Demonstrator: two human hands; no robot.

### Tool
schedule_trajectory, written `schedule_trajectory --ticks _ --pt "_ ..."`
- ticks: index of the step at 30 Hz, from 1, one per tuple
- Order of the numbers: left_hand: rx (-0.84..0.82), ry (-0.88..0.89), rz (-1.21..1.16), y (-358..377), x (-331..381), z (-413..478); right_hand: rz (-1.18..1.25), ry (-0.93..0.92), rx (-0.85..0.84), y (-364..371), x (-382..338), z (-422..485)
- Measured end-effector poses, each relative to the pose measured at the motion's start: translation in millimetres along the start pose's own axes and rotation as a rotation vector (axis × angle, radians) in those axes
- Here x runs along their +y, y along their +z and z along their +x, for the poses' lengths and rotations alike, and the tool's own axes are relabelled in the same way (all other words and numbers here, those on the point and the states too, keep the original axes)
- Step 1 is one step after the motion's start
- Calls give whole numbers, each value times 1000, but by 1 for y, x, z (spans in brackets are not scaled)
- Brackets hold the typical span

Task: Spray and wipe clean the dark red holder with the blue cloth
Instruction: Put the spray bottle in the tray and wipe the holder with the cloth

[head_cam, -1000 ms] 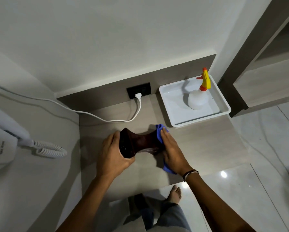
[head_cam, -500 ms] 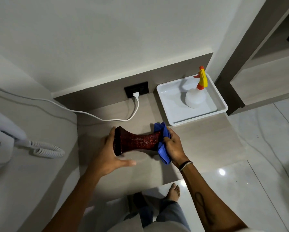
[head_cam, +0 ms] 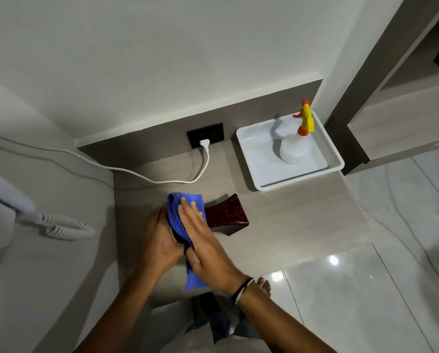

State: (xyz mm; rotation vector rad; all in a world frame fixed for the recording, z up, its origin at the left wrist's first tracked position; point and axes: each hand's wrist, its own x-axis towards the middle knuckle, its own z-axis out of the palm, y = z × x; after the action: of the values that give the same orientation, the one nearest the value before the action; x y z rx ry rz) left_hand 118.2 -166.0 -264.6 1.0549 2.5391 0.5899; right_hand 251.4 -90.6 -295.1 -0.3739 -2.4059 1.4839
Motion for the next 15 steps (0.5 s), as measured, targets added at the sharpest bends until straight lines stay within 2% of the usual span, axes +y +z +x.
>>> schedule_trajectory --ticks 2,4,6,8,10,13,15 --pt "-27 -67 25 -2 -5 -2 -277 -19 28 -10 29 -9" --pt "-30 -92 46 -6 -7 -6 -646 91 44 -26 63 -22" --pt "-36 -92 52 -8 -1 -9 -765 266 2 -35 78 -29" --pt "-33 -92 51 -9 9 -9 -761 318 -17 -29 73 -29" --pt "-34 -103 64 -10 16 -8 -595 268 17 -12 53 -23" --pt "-17 -79 64 -13 22 -7 -22 124 81 2 5 -9" --pt "-1 -57 72 -16 21 -6 204 128 79 -3 -7 -3"
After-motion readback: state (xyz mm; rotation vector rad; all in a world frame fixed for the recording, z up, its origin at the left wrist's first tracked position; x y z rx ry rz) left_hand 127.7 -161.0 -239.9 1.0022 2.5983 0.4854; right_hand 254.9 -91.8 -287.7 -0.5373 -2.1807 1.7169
